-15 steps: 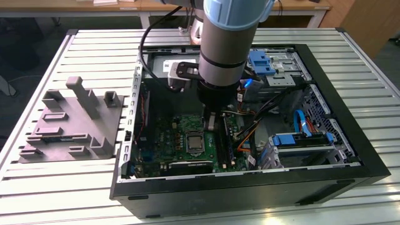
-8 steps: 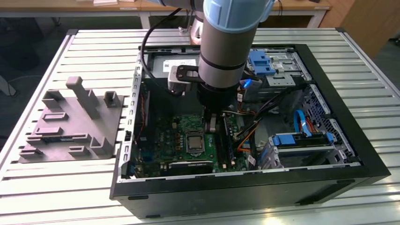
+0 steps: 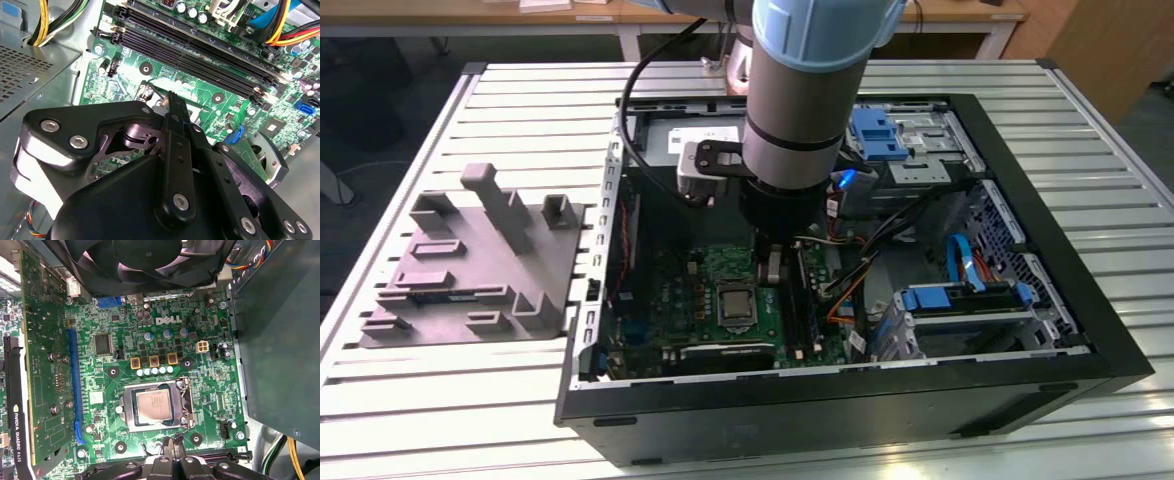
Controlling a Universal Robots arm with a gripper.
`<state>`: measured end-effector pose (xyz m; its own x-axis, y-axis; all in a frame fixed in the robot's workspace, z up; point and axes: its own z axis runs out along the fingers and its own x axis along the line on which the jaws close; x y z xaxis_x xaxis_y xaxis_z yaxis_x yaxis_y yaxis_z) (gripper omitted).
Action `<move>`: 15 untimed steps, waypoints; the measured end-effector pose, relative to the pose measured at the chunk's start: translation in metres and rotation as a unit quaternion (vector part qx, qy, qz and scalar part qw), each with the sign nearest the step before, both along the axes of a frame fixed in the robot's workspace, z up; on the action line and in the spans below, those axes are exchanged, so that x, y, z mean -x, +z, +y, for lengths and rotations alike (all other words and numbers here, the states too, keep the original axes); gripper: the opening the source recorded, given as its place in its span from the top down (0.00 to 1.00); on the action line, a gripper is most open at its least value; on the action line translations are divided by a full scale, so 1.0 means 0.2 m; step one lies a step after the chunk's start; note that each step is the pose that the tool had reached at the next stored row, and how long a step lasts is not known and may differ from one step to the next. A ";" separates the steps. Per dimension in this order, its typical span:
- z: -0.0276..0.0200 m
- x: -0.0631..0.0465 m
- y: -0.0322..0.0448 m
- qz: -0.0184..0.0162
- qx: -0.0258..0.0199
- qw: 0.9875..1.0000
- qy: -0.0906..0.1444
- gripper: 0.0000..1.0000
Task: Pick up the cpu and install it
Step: 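Install the first cpu locking lever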
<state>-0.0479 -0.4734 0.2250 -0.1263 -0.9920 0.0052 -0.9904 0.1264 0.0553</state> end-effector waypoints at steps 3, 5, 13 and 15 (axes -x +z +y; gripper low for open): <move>0.000 0.00 0.000 0.000 0.000 1.000 0.000 0.89; 0.000 0.00 0.000 0.000 0.000 1.000 0.000 0.89; -0.001 0.01 -0.002 0.000 0.000 1.000 0.000 0.89; -0.004 0.01 -0.003 0.000 0.000 1.000 0.002 0.89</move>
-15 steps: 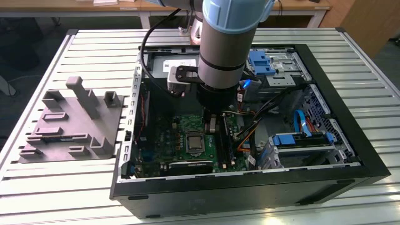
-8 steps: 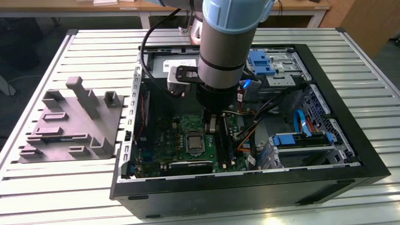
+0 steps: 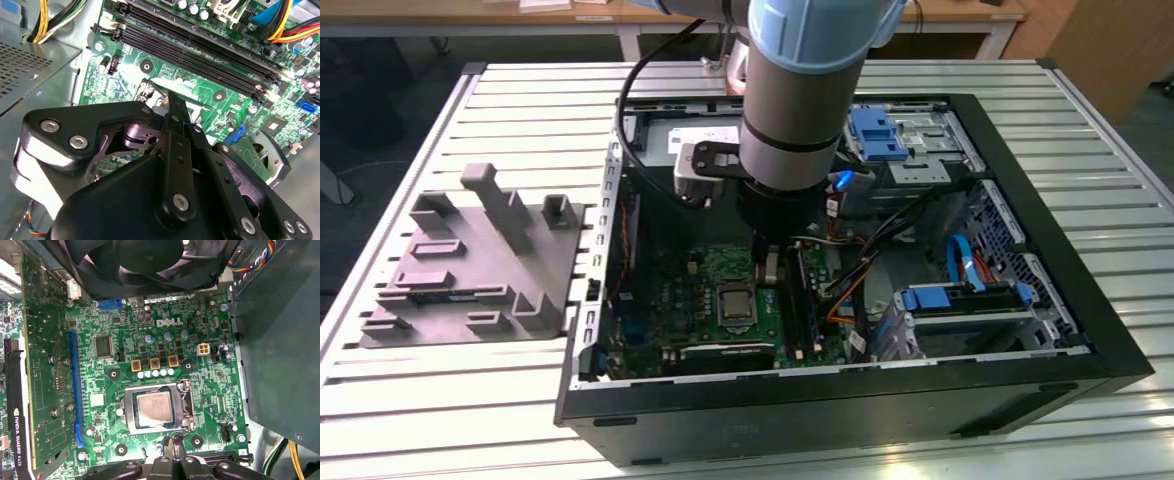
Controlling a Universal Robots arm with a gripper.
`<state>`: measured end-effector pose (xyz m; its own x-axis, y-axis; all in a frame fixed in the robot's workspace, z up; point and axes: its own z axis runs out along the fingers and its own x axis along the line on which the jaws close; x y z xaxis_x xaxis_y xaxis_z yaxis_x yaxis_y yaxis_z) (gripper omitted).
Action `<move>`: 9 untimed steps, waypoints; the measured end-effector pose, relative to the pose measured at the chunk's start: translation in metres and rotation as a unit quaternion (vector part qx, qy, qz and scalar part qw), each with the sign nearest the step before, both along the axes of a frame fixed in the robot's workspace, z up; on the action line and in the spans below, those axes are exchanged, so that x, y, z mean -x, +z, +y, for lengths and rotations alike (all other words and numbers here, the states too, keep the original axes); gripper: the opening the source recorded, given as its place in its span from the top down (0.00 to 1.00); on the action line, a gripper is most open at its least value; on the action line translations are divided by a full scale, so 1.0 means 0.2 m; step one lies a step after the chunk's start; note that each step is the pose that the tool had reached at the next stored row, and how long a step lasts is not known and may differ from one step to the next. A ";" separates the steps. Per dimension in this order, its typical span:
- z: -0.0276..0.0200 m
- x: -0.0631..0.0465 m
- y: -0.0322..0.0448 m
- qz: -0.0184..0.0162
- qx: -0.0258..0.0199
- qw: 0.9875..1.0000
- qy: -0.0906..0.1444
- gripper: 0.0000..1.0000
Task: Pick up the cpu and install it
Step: 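Install the first cpu locking lever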
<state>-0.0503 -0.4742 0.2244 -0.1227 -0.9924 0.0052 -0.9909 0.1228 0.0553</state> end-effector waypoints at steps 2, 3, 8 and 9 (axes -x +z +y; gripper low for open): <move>-0.004 0.00 -0.001 0.000 0.000 1.000 0.005 0.89; -0.008 0.00 -0.002 0.000 0.000 1.000 0.007 0.89; -0.033 0.00 -0.008 0.000 0.003 1.000 0.010 0.89; -0.037 0.00 -0.011 0.000 0.003 1.000 0.012 0.89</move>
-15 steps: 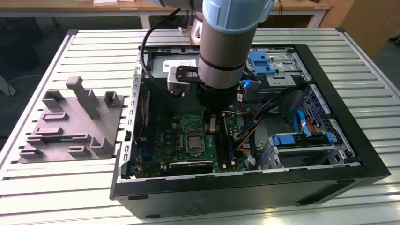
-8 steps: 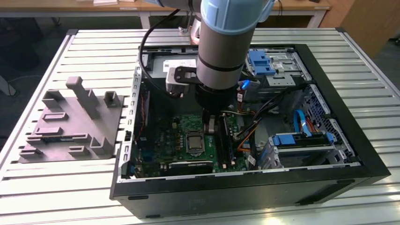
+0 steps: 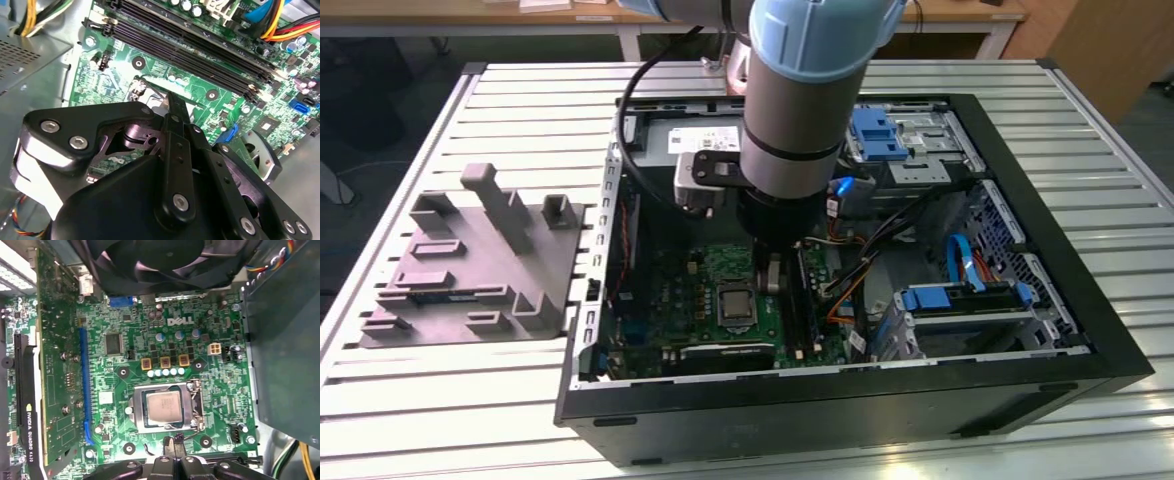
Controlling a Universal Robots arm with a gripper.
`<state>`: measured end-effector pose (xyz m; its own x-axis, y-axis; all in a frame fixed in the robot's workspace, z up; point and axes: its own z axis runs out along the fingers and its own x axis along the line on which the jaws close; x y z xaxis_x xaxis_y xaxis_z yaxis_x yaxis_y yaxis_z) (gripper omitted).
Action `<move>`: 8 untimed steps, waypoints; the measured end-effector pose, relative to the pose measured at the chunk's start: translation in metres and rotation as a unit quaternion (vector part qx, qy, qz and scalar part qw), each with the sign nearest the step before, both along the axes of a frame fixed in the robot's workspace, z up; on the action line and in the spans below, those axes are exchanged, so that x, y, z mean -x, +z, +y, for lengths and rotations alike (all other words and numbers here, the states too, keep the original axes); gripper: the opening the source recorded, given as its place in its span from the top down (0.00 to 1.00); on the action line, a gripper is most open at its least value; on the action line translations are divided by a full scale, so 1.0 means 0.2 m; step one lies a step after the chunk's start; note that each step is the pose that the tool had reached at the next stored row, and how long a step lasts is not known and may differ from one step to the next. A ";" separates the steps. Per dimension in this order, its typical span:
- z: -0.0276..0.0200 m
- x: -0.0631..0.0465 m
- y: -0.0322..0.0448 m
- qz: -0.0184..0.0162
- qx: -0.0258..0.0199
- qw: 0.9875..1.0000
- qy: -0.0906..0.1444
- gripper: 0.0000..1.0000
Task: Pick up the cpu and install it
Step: 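Install the first cpu locking lever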
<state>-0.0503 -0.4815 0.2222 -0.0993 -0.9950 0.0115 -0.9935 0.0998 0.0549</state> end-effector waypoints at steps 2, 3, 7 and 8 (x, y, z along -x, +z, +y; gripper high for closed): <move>-0.008 0.00 -0.008 0.000 0.000 1.000 0.003 0.89; -0.013 0.00 -0.012 0.000 0.000 1.000 0.005 0.89; -0.031 0.00 -0.026 0.000 0.000 1.000 0.010 0.89; -0.037 0.00 -0.028 0.000 0.000 1.000 0.011 0.89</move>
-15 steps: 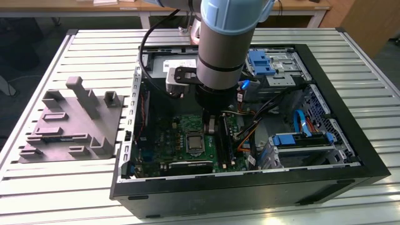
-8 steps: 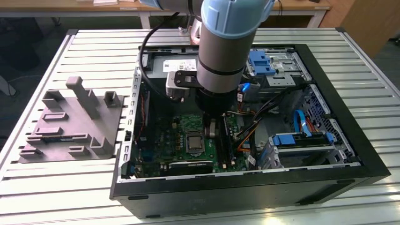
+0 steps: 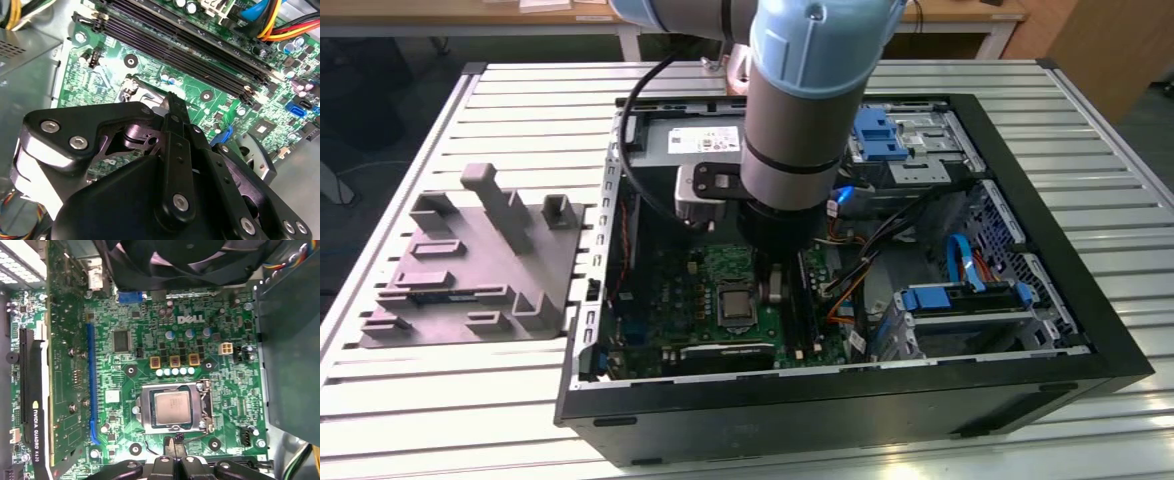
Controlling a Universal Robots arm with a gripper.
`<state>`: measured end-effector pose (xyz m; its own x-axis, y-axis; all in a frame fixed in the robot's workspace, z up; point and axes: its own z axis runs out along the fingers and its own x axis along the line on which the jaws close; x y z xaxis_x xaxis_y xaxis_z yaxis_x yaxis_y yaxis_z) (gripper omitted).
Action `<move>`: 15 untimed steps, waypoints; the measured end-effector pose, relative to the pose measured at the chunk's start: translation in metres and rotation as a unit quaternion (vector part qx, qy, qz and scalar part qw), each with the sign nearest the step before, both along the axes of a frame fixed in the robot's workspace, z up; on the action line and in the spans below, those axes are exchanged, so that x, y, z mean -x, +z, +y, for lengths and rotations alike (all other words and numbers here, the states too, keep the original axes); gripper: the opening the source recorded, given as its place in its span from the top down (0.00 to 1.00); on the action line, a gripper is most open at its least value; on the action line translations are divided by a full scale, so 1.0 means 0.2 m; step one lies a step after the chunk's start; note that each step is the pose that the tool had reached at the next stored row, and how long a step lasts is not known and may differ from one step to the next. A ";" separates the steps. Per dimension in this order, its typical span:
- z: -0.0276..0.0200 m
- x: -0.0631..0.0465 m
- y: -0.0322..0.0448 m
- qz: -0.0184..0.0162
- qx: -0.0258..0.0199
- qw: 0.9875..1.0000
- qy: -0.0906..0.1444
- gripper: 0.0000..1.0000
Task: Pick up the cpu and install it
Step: 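Install the first cpu locking lever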
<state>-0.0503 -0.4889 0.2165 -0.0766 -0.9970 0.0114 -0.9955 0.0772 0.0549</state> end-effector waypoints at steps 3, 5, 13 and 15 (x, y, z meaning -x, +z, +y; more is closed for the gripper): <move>-0.020 0.00 -0.006 0.000 0.000 1.000 0.003 0.89; -0.030 0.00 -0.011 0.000 0.000 1.000 0.005 0.89; -0.041 0.00 -0.054 0.000 0.001 1.000 0.020 0.89; -0.044 0.00 -0.064 0.000 0.001 1.000 0.025 0.89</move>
<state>-0.0503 -0.4978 0.2038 -0.0265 -0.9996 0.0126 -0.9981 0.0271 0.0555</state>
